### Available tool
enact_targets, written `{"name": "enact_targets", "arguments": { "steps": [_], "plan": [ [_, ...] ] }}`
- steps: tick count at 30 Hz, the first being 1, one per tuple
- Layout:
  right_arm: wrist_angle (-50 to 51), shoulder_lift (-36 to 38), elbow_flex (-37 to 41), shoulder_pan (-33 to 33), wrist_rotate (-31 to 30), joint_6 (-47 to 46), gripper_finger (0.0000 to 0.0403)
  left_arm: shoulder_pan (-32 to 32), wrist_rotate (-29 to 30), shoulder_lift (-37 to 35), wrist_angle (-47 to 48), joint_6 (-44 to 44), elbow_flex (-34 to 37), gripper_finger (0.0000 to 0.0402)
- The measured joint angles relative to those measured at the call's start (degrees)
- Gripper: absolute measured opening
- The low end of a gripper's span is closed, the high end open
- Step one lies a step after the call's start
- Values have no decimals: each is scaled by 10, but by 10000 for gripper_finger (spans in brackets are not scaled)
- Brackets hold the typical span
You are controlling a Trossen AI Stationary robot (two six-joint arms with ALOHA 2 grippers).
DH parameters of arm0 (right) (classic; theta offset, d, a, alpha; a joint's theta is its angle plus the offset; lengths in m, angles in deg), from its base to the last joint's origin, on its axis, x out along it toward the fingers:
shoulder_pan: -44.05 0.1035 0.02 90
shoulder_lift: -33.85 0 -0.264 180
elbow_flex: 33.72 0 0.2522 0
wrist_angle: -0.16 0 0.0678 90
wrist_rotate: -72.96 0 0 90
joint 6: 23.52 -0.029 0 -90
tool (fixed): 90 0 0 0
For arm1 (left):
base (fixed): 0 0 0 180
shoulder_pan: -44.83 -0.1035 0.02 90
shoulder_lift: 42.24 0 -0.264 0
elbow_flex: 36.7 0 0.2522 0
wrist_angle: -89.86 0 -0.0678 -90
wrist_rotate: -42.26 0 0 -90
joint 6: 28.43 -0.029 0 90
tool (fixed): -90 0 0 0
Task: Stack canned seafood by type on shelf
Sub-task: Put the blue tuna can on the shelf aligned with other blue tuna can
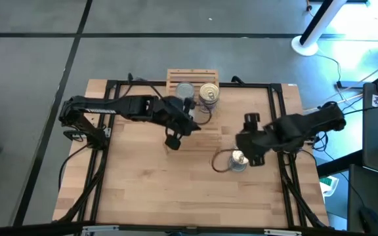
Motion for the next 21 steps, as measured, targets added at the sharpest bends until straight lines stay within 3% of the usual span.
{"name": "enact_targets", "arguments": {
  "steps": [3, 9, 18, 21],
  "plan": [
    [-3, 30, 29, 41, -21, -41, 262, 18, -7, 11, 1, 20, 0, 5],
    [-32, 133, 124, 108, -131, -150, 262, 47, -7, 41, -20, 13, 0, 5],
    [-206, 316, 348, 158, -133, -283, 262, 84, -7, 100, -108, 7, 0, 5],
    [-261, 358, 416, 156, -108, -309, 262, 92, -7, 118, -125, 12, 0, 5]
  ]
}}
